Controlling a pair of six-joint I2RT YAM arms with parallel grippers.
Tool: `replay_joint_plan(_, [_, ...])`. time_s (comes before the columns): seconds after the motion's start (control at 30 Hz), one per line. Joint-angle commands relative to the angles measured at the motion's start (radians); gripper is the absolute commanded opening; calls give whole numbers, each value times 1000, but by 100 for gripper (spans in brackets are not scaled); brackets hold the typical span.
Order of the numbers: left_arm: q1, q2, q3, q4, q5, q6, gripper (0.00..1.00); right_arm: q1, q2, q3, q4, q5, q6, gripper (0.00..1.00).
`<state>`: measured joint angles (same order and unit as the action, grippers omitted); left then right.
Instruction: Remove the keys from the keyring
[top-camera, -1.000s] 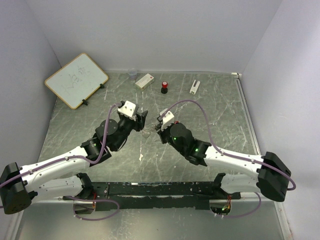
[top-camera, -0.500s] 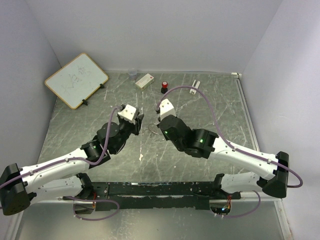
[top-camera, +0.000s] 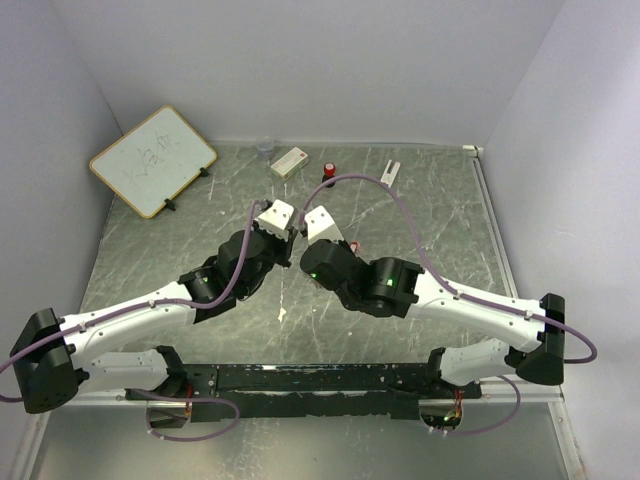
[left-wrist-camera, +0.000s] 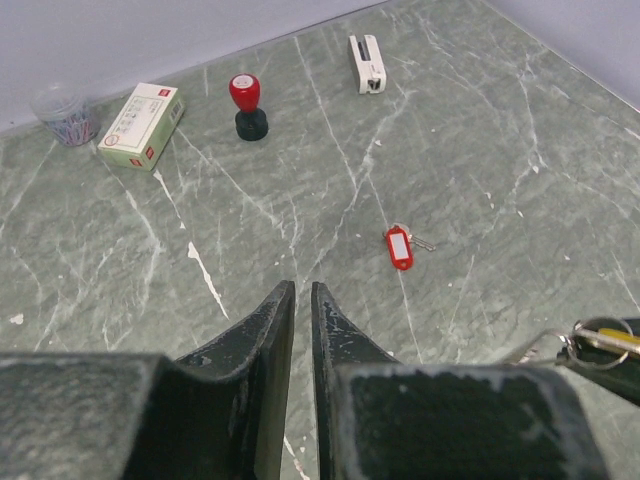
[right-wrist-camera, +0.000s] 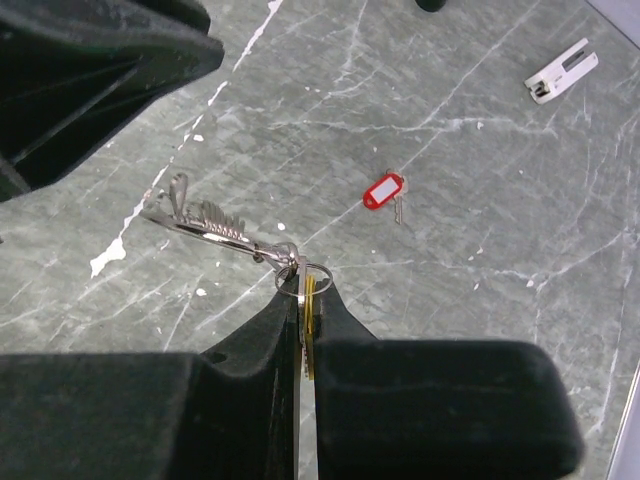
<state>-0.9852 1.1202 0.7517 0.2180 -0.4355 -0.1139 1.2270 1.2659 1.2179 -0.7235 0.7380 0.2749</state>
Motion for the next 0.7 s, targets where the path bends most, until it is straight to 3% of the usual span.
replay_joint_plan(0.0, [2,-62,-54,94,88,-4,26,7,-46,9,50,0,-20,0])
replay_joint_plan(0.27, [2,-71,-79,137,306,45,8,13,-91,35,62,-90,-55,0])
replay_joint_plan(0.43, [2,-54,-86,186,476,75,7,14,-91,42,46,-62,-51,0])
replay_joint_plan(0.67, [2,-27,-85,211,517,69,7,17,-83,32,65,-58,-56,0])
